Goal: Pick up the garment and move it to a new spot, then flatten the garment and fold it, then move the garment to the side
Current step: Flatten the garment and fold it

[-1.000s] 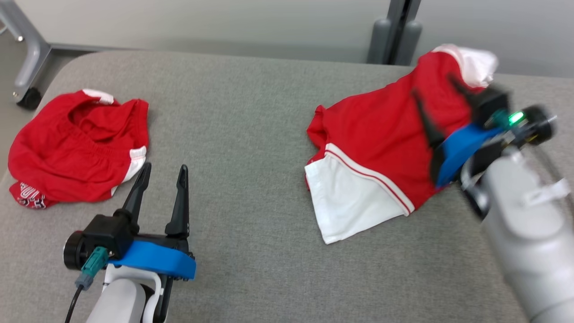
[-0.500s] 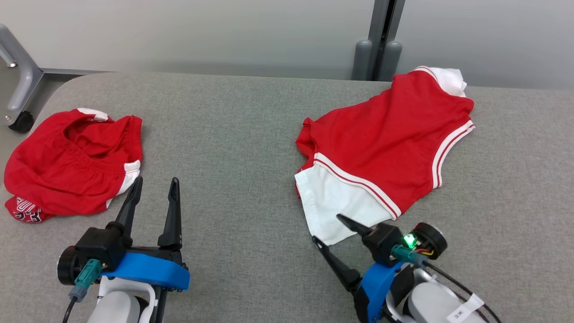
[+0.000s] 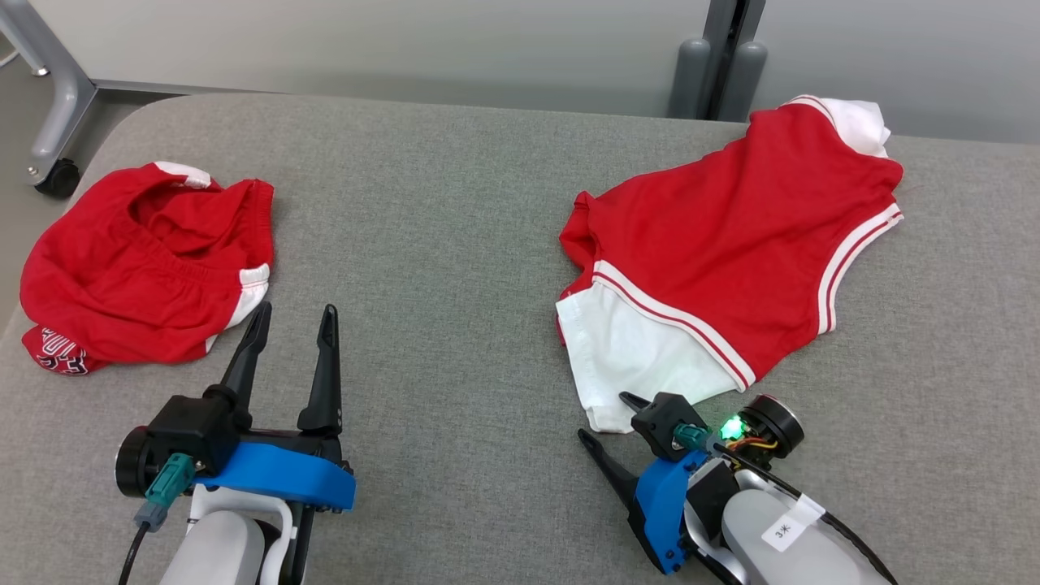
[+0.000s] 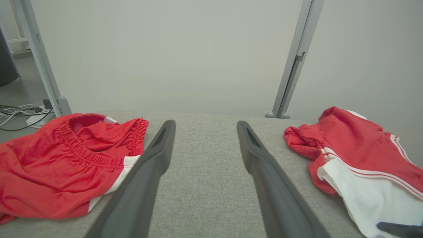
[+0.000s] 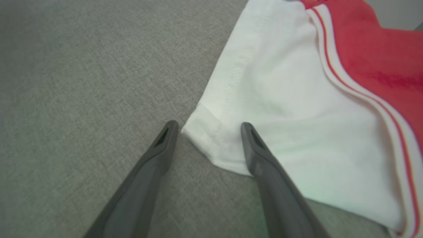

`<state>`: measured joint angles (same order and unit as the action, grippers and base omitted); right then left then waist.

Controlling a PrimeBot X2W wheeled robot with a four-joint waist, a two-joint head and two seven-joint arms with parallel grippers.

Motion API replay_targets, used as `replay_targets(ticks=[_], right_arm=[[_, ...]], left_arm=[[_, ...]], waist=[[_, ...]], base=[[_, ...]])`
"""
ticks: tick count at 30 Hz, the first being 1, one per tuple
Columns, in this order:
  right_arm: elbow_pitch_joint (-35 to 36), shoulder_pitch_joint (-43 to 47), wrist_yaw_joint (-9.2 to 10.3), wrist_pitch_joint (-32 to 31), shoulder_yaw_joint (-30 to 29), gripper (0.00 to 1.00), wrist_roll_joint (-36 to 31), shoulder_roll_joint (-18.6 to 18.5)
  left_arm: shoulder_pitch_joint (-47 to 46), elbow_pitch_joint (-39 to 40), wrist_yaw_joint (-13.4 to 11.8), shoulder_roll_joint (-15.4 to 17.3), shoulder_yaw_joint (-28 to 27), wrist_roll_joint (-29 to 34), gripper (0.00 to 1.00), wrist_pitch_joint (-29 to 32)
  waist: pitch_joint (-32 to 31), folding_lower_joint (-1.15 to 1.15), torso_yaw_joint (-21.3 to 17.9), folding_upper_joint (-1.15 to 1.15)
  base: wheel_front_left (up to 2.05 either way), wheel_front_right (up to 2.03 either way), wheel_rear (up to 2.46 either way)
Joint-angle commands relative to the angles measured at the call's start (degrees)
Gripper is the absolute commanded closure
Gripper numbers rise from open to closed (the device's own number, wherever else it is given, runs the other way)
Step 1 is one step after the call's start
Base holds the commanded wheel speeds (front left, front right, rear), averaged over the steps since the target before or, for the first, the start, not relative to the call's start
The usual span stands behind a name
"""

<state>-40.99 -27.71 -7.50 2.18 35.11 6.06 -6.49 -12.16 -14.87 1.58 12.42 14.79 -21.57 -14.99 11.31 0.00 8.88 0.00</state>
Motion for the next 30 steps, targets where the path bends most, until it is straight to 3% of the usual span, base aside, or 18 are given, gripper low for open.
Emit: replay_targets(ticks=[1,2,3,4,9,13,20,25,30], right_arm=[[-1.7,-0.7,0.01,0.2,-0.1,0.00,0.1,0.4],[-2.7,-1.0,0.01,0.5,-0.1,0.29,0.1,0.6],[-3.4,-1.3,0.01,1.0,-0.3,0.78,0.4,0.9],[-4.1,-1.7,0.01,1.5,-0.3,1.00,0.5,1.0],[-4.7,-2.6,0.01,4.9,-3.1,1.00,1.5,1.5],[-1.0,-0.7,0.01,6.5,-7.1,1.00,4.5,1.8],[15.2,6.8,0.01,3.8,-19.6,1.00,3.3,-1.2],[28.8,14.8,0.01,-0.5,-30.8,1.00,-1.4,-1.5],[36.4,21.2,0.01,-3.1,-39.4,1.00,-4.9,-0.7]], left_arm=[[-1.1,0.0,0.1,-0.1,-0.2,0.3,0.00,-0.3],[-1.2,0.0,0.1,-0.1,-0.2,0.4,0.00,-0.3],[-1.2,0.1,0.1,-0.1,-0.3,0.4,0.00,-0.3],[-1.2,0.1,0.1,-0.1,-0.4,0.4,0.00,-0.3],[-0.7,0.0,0.0,0.1,-0.7,0.4,0.00,-0.3],[0.3,0.1,-0.3,0.4,-1.2,0.3,0.00,-0.3],[2.0,1.2,-1.1,1.4,-2.4,-0.1,0.00,-0.3],[2.5,2.2,-1.6,1.9,-2.5,-0.3,0.00,-0.1],[2.5,2.5,-1.7,2.2,-2.5,-0.5,0.00,0.1]], waist=[[0.3,0.00,0.1,0.00],[0.4,0.00,0.1,0.00],[0.5,0.00,0.0,0.00],[0.5,0.00,-0.1,0.00],[0.2,0.00,-1.1,0.00],[-0.7,0.00,-2.6,0.00],[-2.2,0.00,-6.5,0.00],[-2.4,0.00,-8.6,0.00],[-2.4,0.00,-9.7,0.00]], base=[[0.00,0.00,0.00],[0.00,0.00,0.00],[0.00,0.00,0.00],[0.00,0.00,0.00],[0.00,0.00,0.00],[0.00,0.00,0.00],[0.00,0.00,0.00],[0.00,0.00,0.00],[0.00,0.00,0.00]])
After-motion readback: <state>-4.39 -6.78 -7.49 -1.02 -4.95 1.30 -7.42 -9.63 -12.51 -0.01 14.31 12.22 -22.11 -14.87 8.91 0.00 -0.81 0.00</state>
